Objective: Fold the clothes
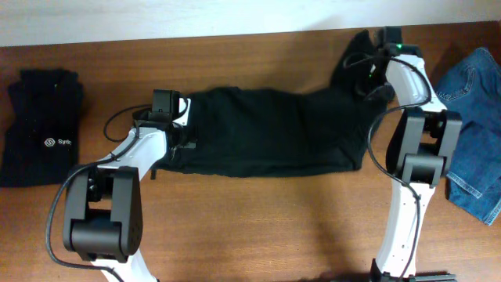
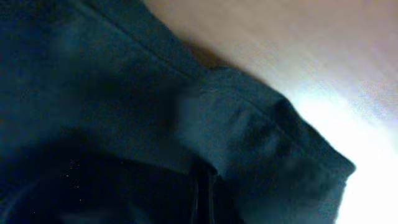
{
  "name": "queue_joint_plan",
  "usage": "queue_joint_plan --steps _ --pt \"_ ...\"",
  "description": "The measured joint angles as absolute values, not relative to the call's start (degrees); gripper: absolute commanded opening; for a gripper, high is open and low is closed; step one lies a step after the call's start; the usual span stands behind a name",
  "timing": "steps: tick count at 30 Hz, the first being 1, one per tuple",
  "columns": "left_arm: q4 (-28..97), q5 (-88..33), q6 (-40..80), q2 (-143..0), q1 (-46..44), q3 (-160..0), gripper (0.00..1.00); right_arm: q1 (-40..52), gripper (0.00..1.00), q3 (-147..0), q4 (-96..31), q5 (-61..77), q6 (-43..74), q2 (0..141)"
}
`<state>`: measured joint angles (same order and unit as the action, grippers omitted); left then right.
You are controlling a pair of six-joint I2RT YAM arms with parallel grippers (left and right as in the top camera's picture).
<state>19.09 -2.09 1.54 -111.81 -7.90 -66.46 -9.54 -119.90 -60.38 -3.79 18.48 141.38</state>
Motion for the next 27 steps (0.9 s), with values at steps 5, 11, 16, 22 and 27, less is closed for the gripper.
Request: queue_joint_plan --steps 5,11,16,22,27 --pt "19.14 -2.07 2.72 -112.73 -7.92 -67.33 0.01 -12.53 0.04 -119.94 -68.34 -5.23 21.12 141.27" --pt "19.11 -0.43 3.95 -113.01 -8.25 -67.68 0.01 -15.77 0.04 -119.33 -78.65 -8.45 25.96 141.51" --pt "19.29 0.23 5.98 -113.14 -7.99 -67.9 0.01 -18.22 0.04 -119.02 -83.74 -10.28 29.3 141.82" --pt "19.77 0.82 8.6 -113.16 -5.3 -68.12 0.01 -20.03 0.04 -119.04 -85.17 -11.86 29.71 141.78" --pt "19.77 2.28 10.2 -113.19 -2.42 -68.12 0.01 -19.97 0.04 -121.99 -85.38 -9.78 24.51 139.13"
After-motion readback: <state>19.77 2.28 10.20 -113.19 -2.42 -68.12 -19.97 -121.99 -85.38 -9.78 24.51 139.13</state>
